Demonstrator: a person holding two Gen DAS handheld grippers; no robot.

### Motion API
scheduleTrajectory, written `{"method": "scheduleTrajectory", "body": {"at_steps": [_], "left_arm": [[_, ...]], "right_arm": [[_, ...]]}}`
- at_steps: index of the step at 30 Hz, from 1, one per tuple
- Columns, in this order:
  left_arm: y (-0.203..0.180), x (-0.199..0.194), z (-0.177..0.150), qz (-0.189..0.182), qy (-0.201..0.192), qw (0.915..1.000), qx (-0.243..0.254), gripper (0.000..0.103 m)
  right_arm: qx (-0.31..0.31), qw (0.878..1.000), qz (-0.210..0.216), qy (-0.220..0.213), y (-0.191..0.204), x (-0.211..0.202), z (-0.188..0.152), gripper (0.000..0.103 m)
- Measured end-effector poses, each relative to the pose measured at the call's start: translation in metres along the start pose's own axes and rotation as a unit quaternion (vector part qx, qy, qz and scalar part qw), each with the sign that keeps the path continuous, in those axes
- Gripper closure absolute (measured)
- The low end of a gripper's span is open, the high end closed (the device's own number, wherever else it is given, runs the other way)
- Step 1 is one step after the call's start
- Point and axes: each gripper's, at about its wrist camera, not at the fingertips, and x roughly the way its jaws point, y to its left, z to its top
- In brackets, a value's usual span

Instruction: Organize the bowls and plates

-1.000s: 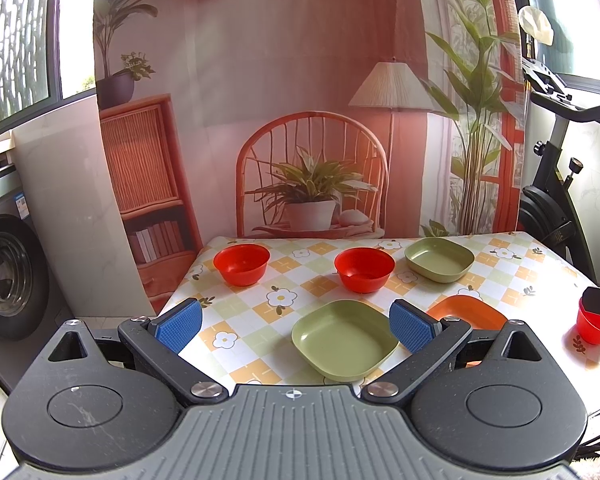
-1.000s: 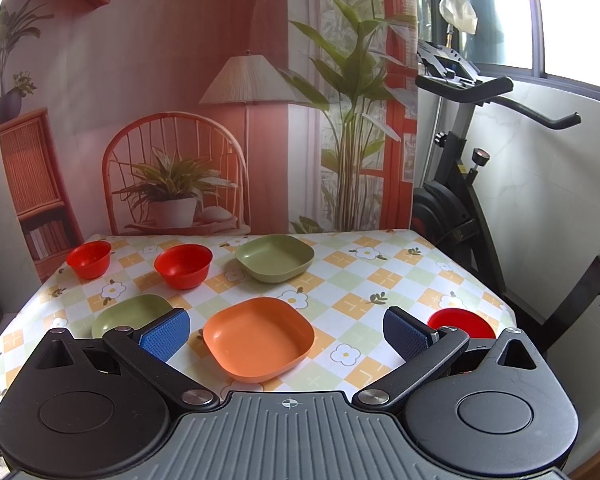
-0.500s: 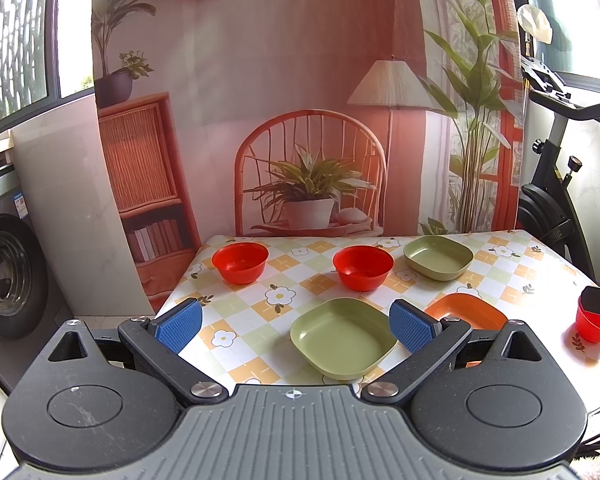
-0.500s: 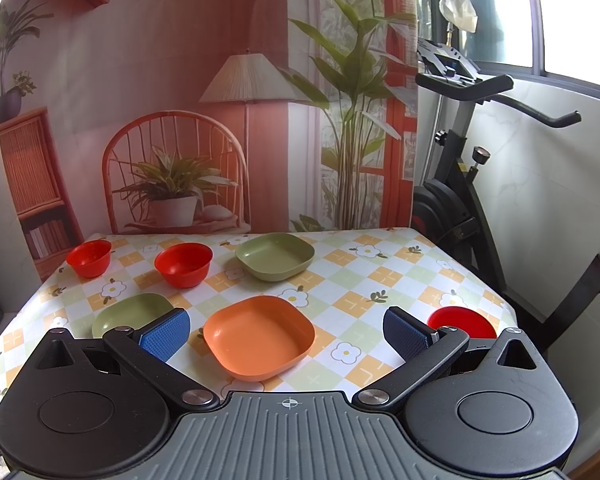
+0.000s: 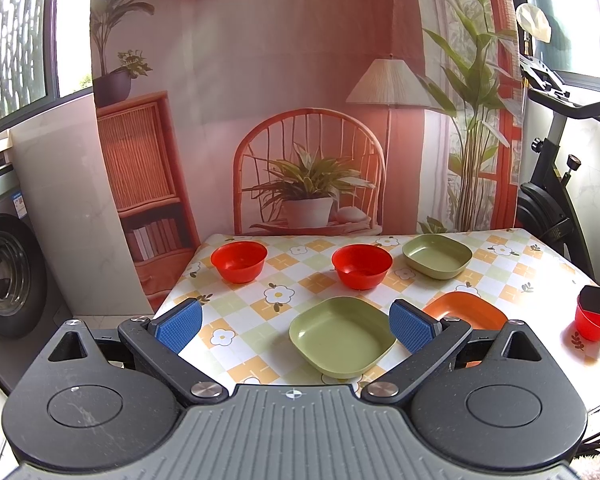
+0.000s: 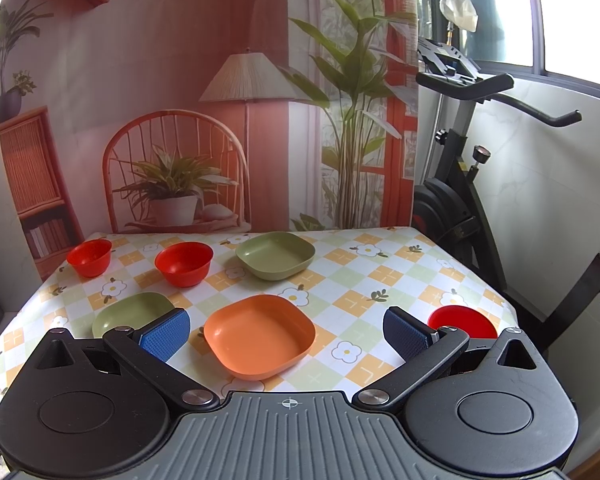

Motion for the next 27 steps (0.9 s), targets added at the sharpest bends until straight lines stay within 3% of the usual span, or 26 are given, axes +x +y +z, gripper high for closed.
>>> {"method": "scheduleTrajectory", "body": {"at_steps": [27], "left_arm": [[-0.004, 0.008, -0.006, 0.004, 0.004, 1.0, -0.004, 0.002]], "right_arm": [[0.002, 1.0, 0.001, 0.0, -0.002, 0.004, 0.004, 0.0]]}}
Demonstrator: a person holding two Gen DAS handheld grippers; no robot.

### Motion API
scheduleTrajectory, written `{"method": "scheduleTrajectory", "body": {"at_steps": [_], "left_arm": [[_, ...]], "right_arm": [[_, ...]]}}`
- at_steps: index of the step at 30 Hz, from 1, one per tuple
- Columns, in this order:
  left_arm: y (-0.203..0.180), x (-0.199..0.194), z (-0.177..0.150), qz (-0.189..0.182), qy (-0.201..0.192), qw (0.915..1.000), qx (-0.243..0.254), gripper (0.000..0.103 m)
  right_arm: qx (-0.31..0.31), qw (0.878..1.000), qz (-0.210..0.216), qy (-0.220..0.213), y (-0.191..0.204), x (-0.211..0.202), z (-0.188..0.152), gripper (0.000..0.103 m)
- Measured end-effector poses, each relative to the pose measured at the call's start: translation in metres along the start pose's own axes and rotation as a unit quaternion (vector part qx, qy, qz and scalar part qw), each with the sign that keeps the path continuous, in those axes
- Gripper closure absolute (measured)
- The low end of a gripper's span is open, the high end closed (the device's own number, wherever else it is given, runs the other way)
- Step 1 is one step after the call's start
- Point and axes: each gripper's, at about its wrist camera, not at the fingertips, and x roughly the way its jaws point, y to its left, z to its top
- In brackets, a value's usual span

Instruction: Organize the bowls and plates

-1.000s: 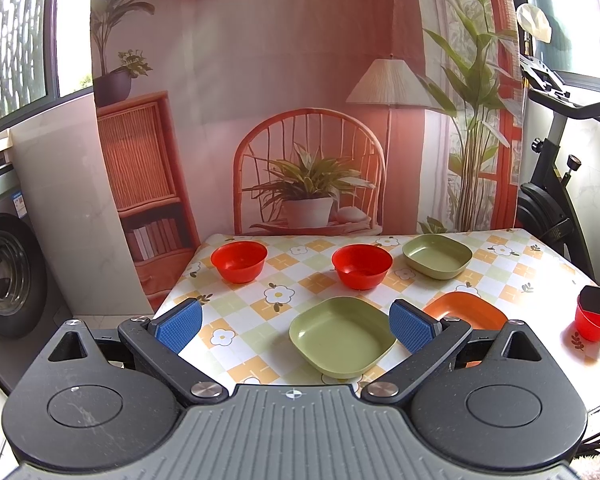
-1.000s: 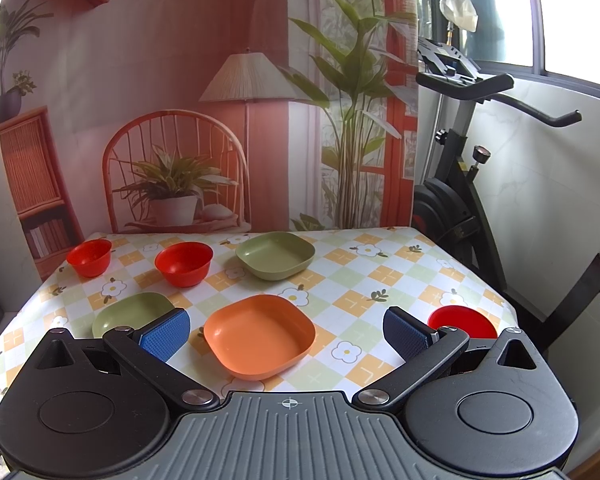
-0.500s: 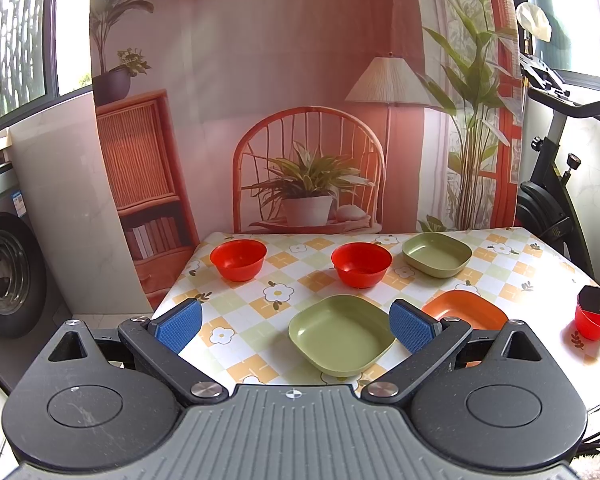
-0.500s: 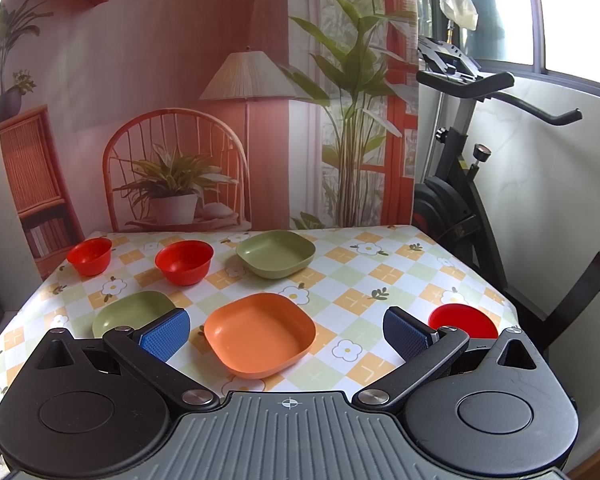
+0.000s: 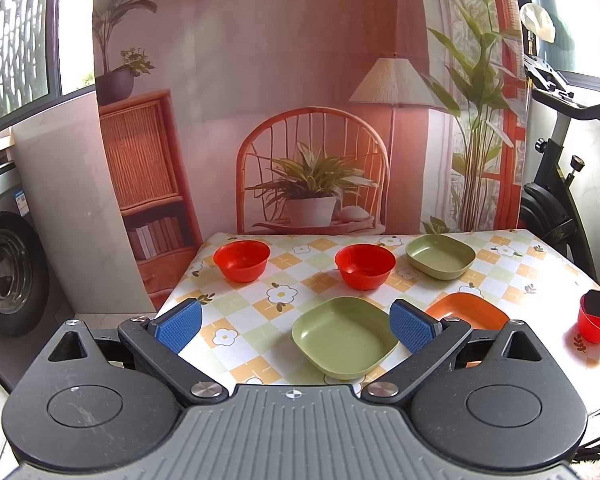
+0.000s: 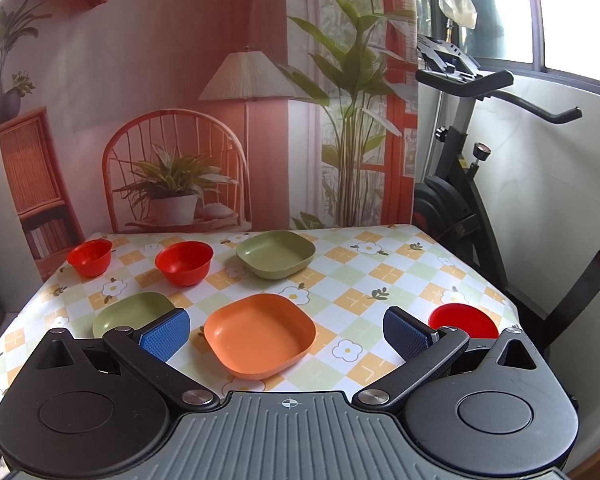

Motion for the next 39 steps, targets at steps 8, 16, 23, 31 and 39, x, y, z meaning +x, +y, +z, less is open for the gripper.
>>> {"method": "scheduleTrajectory", "body": {"at_steps": [8, 16, 23, 31, 39], "left_arm": [[-0.006, 0.013, 0.018, 0.023, -0.001, 0.9995, 0.022, 0.002], [-0.009, 0.026, 0.051, 0.032, -0.021, 0.9988, 0.029, 0.002], [-0.011, 0.053, 0.075, 0.033, -0.017, 0.9987, 0.035, 0.002], [-0.008, 0.097, 0.097, 0.054, 0.001, 0.9976, 0.044, 0.002], [0.013, 0.149, 0.1, 0.023, 0.03, 0.9992, 0.01, 0.002]], "right_arm": [[-0.002, 1.0, 0.0, -0.006, -0.008, 0.016, 0.015, 0.0], [0.006, 0.999, -0.002, -0.049, -0.018, 0.04, 0.057, 0.0], [0.017, 0.998, 0.013, -0.059, -0.012, 0.072, 0.09, 0.0], [0.075, 0.994, 0.051, -0.06, -0.002, 0.121, 0.105, 0.0], [0.076, 0.993, 0.051, -0.077, 0.014, 0.164, 0.093, 0.0]]}}
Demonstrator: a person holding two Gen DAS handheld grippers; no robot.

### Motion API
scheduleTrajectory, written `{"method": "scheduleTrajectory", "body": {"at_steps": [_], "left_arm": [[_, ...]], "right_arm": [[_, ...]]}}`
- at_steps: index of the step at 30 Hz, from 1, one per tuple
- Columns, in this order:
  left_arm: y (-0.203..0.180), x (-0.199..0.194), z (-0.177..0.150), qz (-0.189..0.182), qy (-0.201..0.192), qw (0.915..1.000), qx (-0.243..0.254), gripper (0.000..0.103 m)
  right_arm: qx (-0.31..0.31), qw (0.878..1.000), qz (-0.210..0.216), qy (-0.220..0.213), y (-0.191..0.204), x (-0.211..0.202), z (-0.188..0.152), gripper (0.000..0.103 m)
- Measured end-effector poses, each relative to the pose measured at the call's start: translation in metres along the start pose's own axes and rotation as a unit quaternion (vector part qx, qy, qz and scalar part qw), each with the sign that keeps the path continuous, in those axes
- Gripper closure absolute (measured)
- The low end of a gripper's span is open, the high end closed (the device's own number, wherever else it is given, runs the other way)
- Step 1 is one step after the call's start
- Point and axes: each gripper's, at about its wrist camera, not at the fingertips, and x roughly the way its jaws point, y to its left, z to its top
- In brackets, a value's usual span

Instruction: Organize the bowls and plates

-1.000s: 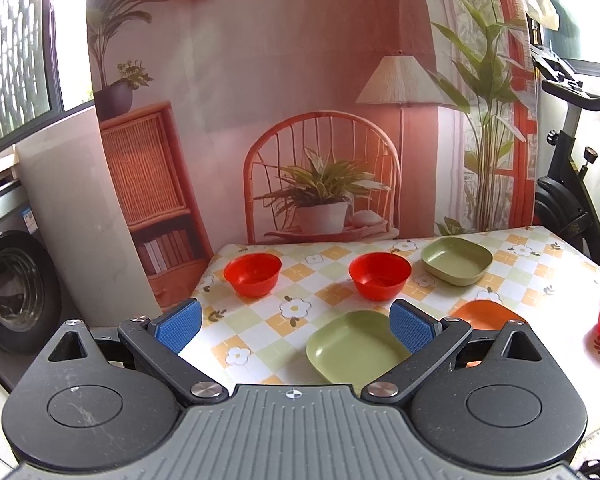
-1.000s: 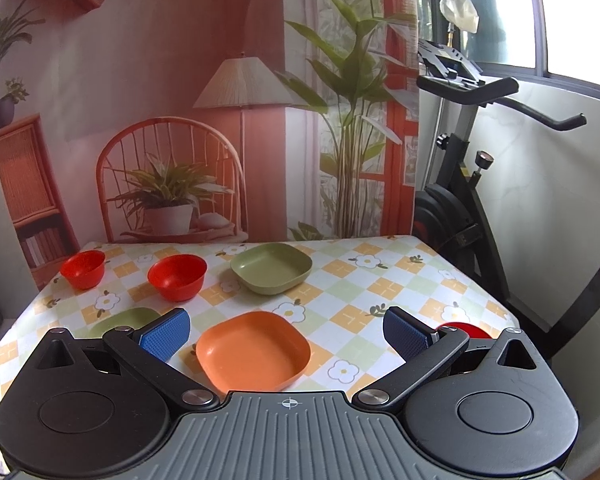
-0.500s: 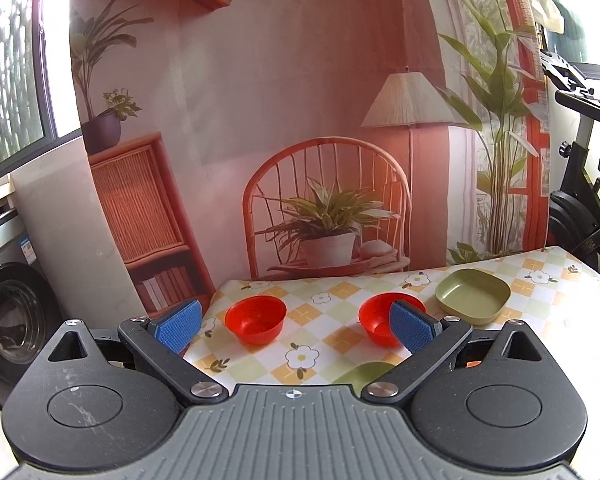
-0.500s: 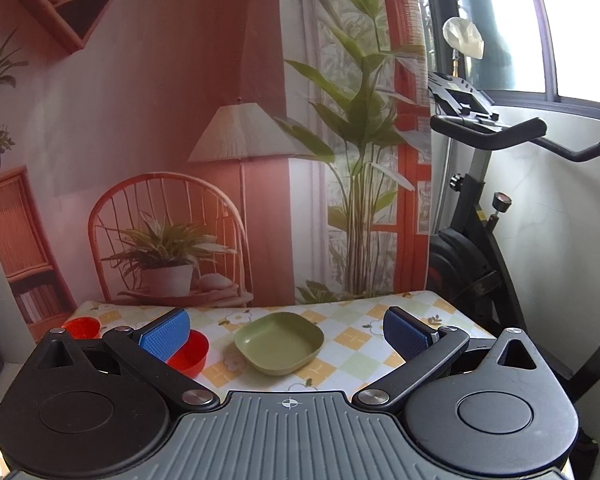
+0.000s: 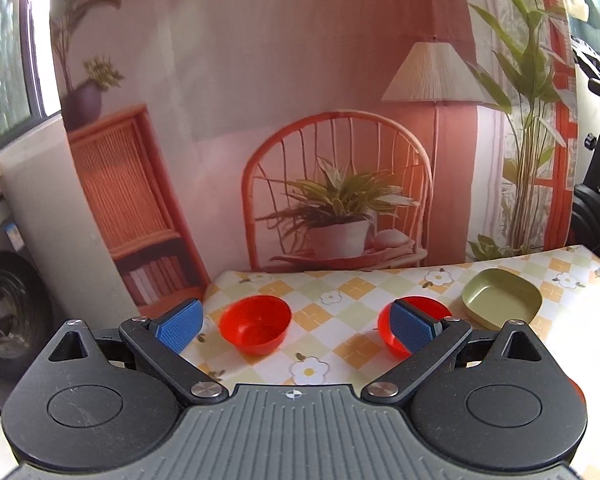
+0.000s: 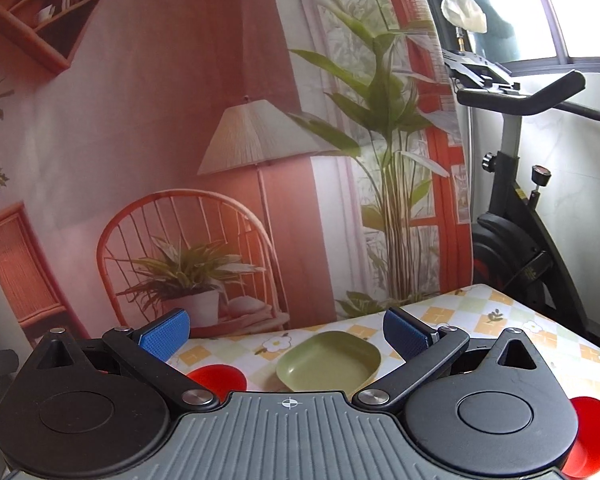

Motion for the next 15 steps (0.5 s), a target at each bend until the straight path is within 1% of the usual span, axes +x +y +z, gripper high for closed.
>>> {"method": "scheduleTrajectory", "body": {"at_steps": [2, 4, 7, 10, 13, 15], "left_arm": [[0.002, 0.01, -0.004, -0.007, 0.005, 0.9999, -0.01, 0.004], [0.002, 0.021, -0.008, 0.0, 0.008, 0.9999, -0.007, 0.011], [-0.001, 0.038, -0.012, 0.002, 0.024, 0.9997, 0.005, 0.014], [-0.003, 0.053, -0.02, 0.001, 0.038, 0.9993, 0.006, 0.015], [-0.005, 0.069, -0.028, 0.003, 0.059, 0.9982, 0.013, 0.017], [-0.005, 0.078, -0.034, 0.0, 0.073, 0.9972, 0.014, 0.018]], "right_arm": [[-0.001, 1.0, 0.0, 0.009, 0.004, 0.01, -0.007, 0.0], [0.0, 1.0, 0.008, 0.02, 0.008, 0.02, -0.014, 0.0], [-0.005, 0.999, 0.019, 0.035, 0.019, 0.036, -0.025, 0.0], [-0.02, 0.998, 0.026, 0.047, 0.03, 0.05, -0.035, 0.0], [-0.026, 0.995, 0.052, 0.081, 0.04, 0.065, -0.046, 0.0], [-0.031, 0.992, 0.056, 0.105, 0.048, 0.072, -0.055, 0.0]]}}
